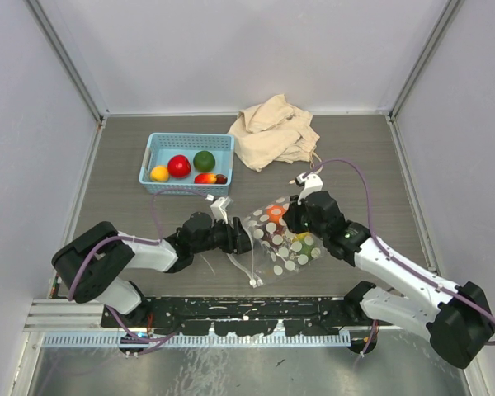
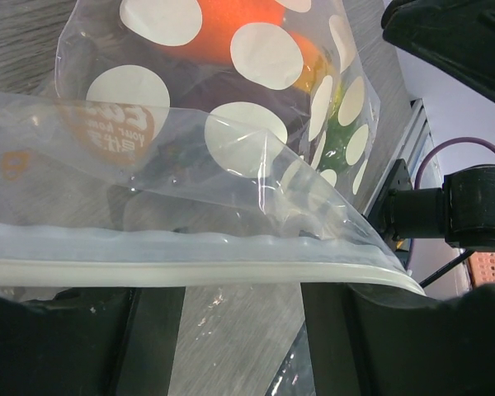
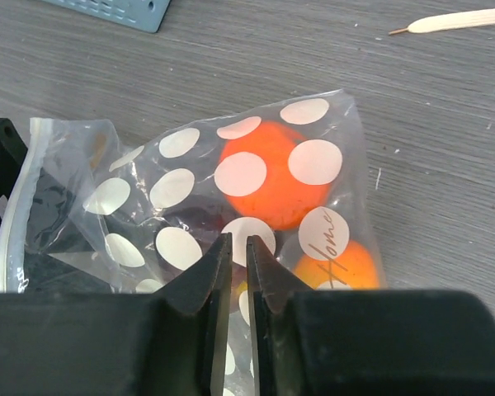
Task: Open the zip-top bag and remove the fake food
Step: Pick up the fake fruit from the zipper food storage bag.
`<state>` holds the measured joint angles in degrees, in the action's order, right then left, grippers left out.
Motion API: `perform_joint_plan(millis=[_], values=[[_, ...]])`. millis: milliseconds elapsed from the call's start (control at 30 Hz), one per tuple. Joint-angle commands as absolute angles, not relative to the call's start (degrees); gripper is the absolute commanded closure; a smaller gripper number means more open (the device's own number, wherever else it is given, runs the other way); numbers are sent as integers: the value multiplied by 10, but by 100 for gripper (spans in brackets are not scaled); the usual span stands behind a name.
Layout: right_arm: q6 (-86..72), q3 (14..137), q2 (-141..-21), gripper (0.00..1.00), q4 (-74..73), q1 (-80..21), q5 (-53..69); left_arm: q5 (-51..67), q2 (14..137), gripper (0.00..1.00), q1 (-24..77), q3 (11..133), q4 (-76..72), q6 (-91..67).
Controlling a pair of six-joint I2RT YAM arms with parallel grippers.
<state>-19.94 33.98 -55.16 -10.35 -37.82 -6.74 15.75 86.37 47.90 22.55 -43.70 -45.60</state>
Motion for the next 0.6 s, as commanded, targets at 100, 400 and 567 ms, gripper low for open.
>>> perform_joint_plan(millis=[100,400,567], values=[[-183,367,-576,86,-72,-369,-22,161,854,44,480,242,-471,-446],[-172,381,-620,90,-71,-359,-13,164,855,44,481,243,-470,-446],[-168,386,-638,91,-70,-357,-8,164,855,43,481,243,-471,-446]])
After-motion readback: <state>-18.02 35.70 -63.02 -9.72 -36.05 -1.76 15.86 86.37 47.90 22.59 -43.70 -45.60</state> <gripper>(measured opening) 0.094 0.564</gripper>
